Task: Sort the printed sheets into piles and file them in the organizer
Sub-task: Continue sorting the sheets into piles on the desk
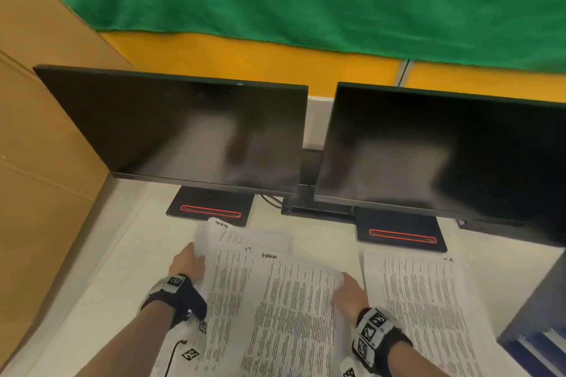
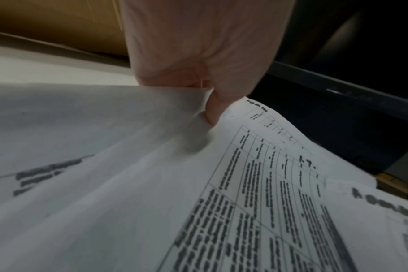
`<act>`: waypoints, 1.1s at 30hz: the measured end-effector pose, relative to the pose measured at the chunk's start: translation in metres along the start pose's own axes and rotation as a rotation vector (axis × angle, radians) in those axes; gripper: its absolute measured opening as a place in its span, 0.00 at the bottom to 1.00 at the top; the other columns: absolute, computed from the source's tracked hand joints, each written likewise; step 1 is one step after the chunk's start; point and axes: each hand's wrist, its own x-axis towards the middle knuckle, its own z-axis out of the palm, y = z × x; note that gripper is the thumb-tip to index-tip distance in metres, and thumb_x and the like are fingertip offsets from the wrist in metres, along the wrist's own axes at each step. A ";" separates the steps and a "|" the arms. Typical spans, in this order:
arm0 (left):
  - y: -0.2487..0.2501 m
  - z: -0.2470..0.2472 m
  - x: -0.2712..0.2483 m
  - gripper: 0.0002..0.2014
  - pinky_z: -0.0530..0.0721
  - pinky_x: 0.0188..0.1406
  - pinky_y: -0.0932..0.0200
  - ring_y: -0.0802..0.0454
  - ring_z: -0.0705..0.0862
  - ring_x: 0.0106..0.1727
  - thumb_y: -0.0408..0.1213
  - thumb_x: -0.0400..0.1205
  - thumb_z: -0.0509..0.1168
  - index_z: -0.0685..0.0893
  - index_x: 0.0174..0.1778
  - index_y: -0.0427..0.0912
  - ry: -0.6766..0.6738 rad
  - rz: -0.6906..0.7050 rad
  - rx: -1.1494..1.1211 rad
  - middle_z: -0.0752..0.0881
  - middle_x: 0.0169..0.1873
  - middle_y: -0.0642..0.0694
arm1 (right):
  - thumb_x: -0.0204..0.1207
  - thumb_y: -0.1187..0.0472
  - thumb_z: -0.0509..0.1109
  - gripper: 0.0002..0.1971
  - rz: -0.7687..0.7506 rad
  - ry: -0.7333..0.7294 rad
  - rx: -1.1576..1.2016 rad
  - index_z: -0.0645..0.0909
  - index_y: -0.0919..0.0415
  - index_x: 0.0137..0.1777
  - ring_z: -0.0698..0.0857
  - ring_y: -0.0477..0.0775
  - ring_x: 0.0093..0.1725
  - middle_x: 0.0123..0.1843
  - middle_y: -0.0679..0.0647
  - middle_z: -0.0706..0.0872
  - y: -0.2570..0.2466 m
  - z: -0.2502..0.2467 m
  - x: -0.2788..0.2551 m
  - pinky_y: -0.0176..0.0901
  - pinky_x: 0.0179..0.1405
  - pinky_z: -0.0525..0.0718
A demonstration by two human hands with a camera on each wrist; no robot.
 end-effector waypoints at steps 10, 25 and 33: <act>-0.031 -0.021 0.028 0.12 0.73 0.44 0.52 0.40 0.77 0.43 0.34 0.84 0.53 0.73 0.62 0.38 0.025 -0.036 0.009 0.83 0.53 0.36 | 0.77 0.70 0.58 0.24 -0.005 0.302 -0.259 0.64 0.59 0.73 0.78 0.60 0.66 0.69 0.59 0.76 -0.022 -0.023 0.001 0.52 0.66 0.78; -0.034 -0.022 0.014 0.10 0.74 0.41 0.51 0.41 0.77 0.41 0.34 0.84 0.53 0.73 0.59 0.39 0.026 -0.024 0.006 0.82 0.48 0.37 | 0.83 0.42 0.44 0.31 -0.010 0.114 -0.486 0.40 0.47 0.83 0.41 0.61 0.84 0.85 0.56 0.35 -0.017 0.083 -0.054 0.67 0.78 0.51; -0.011 -0.008 0.009 0.11 0.78 0.47 0.45 0.34 0.82 0.48 0.32 0.82 0.55 0.70 0.60 0.37 0.007 -0.019 0.037 0.82 0.48 0.34 | 0.83 0.42 0.41 0.30 0.367 0.414 -0.306 0.40 0.45 0.83 0.42 0.65 0.84 0.85 0.52 0.39 0.062 -0.017 -0.048 0.77 0.76 0.49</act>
